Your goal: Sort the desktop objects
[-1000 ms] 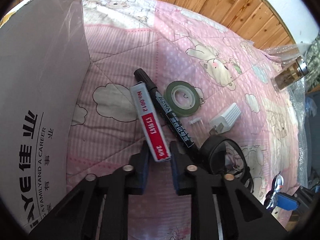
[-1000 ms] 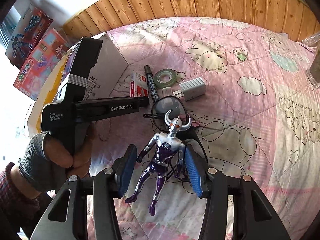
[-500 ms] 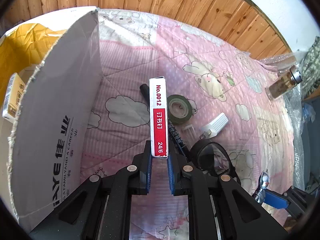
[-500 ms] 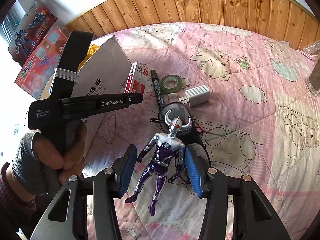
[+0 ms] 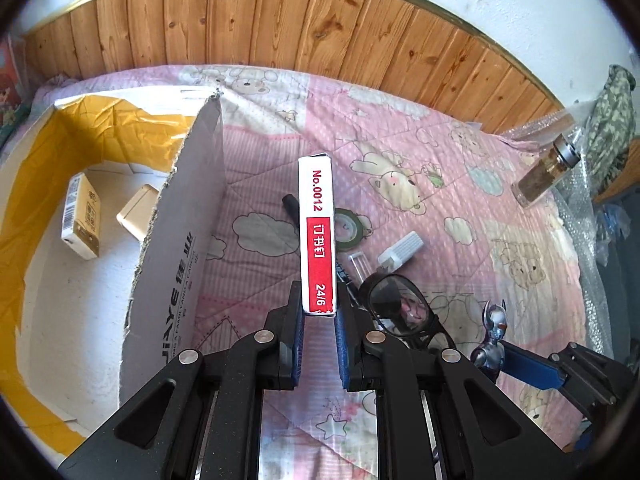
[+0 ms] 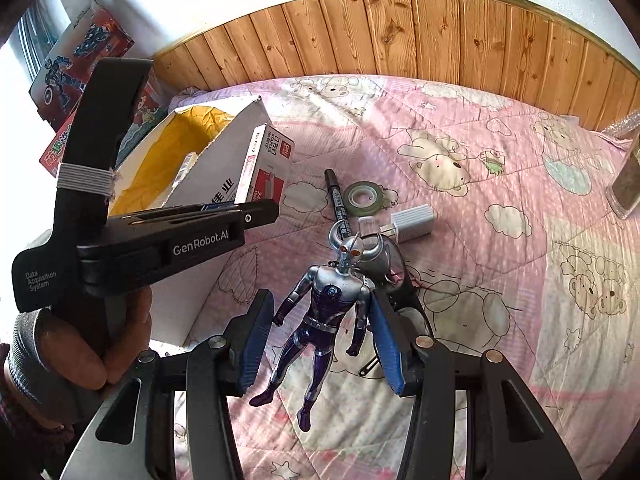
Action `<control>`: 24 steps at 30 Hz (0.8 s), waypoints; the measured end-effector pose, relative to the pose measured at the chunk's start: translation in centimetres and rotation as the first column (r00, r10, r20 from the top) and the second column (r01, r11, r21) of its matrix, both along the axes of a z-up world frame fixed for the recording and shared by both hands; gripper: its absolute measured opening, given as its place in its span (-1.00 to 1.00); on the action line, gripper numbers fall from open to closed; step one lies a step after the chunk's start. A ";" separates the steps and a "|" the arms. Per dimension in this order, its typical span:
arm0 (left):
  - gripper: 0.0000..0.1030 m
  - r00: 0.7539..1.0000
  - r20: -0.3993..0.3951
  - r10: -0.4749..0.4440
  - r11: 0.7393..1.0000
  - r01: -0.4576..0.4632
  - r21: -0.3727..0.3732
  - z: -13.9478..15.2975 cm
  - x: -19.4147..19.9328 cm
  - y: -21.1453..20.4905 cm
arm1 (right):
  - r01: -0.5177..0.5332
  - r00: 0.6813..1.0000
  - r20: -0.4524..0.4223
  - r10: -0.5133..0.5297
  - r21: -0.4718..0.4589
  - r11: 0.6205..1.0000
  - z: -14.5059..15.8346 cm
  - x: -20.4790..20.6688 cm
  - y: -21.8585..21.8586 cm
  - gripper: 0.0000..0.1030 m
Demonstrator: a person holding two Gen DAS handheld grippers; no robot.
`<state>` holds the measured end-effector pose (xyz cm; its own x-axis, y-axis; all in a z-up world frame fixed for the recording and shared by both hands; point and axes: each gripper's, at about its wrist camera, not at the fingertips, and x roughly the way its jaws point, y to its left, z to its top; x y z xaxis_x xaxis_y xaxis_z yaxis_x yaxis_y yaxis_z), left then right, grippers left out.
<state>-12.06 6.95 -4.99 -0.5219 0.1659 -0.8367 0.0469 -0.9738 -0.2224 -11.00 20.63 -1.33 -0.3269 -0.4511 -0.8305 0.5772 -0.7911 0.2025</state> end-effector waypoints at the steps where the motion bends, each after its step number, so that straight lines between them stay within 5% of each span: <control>1: -0.73 1.000 -0.007 0.000 1.000 0.000 0.001 0.3 0.3 -0.1 | -0.002 1.000 -0.006 0.002 -0.002 1.000 0.2 0.2 -0.1 -0.02; 24: -0.73 0.989 -0.117 0.091 0.996 -0.087 0.035 5.6 6.6 -5.4 | -0.057 0.993 -0.107 0.055 -0.019 0.998 3.4 3.2 -2.8 -0.02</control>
<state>-5.43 1.55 0.63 -0.6304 0.1382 -0.7639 0.1049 -0.9598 -0.2602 -7.77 17.83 2.03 -0.3868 -0.4892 -0.7817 0.6399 -0.7528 0.1544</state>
